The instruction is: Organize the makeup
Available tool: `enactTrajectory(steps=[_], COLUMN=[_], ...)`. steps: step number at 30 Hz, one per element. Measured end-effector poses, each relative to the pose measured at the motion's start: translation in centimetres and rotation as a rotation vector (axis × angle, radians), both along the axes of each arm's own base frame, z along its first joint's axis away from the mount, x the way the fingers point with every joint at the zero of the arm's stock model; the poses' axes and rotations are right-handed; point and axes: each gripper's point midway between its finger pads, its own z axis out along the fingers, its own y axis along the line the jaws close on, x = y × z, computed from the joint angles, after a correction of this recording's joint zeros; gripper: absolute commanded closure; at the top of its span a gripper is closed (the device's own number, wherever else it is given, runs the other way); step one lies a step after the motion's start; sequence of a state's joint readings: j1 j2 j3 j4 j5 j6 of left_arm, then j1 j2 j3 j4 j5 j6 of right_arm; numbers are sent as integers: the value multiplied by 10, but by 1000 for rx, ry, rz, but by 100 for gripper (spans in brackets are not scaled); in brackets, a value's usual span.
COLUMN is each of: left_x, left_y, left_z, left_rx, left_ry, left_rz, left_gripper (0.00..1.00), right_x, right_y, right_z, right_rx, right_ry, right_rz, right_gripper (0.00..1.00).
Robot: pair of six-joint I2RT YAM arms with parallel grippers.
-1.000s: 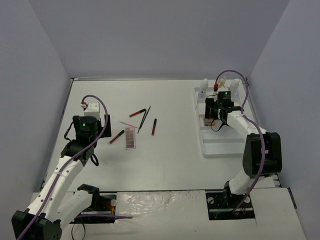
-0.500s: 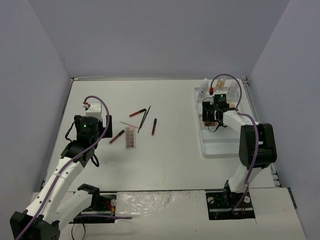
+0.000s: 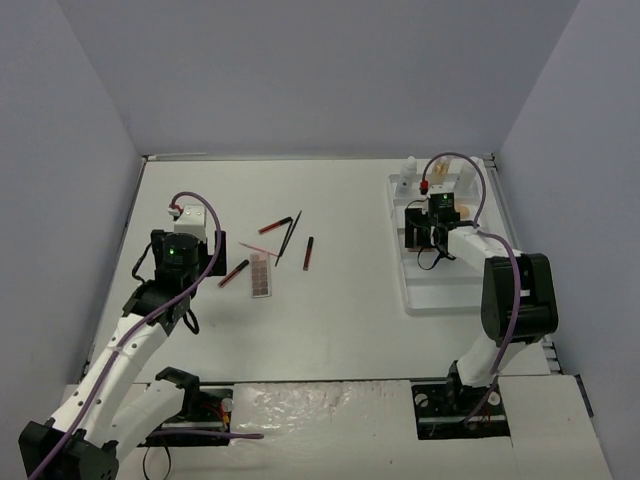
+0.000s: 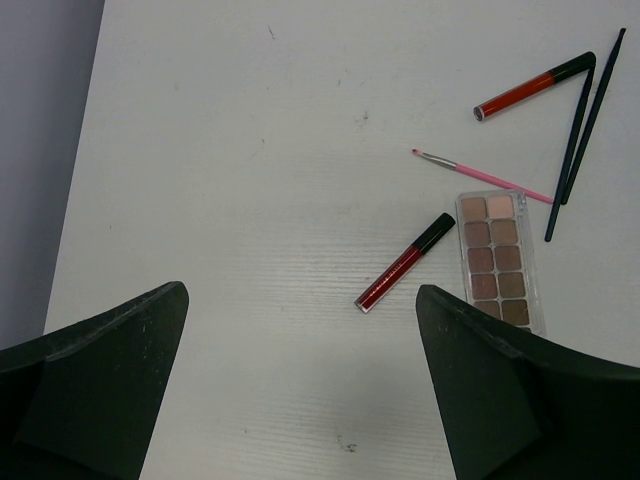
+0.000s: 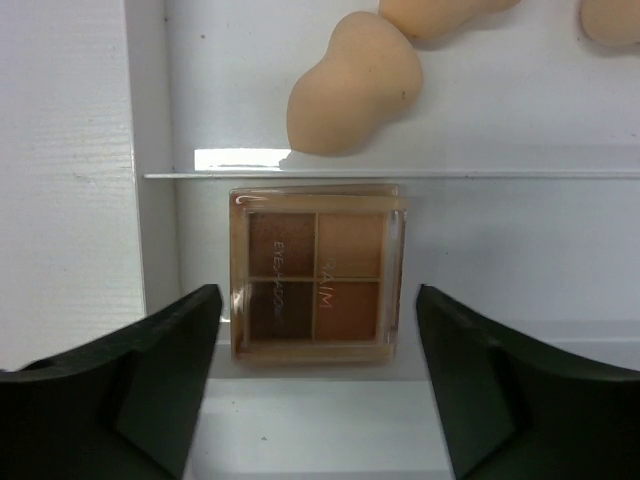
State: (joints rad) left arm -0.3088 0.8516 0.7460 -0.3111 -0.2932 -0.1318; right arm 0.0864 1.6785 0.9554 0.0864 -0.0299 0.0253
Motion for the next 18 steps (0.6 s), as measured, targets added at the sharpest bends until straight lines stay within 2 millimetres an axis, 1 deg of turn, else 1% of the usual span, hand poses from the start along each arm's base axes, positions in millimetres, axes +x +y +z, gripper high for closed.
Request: enactTrajectory(steps=[5, 9, 11, 13, 16, 18], left_x=[0, 1, 1, 2, 3, 6], left_y=[0, -1, -3, -7, -16, -27], left_z=[-1, -2, -4, -7, -16, -25], left_rx=[1, -2, -13, -33, -71, -106], left_ry=[2, 8, 13, 23, 56, 104], left_rz=[0, -3, -8, -13, -23, -36], left_gripper=[3, 3, 3, 3, 3, 3], right_x=[1, 2, 4, 6, 7, 4], right_y=[3, 11, 20, 33, 59, 77], right_z=[6, 23, 38, 59, 96, 118], right_rx=[3, 6, 11, 14, 37, 66], right_ry=[-15, -56, -91, -141, -231, -284], right_rz=[5, 19, 30, 43, 85, 112], right_gripper=[8, 7, 6, 5, 4, 4])
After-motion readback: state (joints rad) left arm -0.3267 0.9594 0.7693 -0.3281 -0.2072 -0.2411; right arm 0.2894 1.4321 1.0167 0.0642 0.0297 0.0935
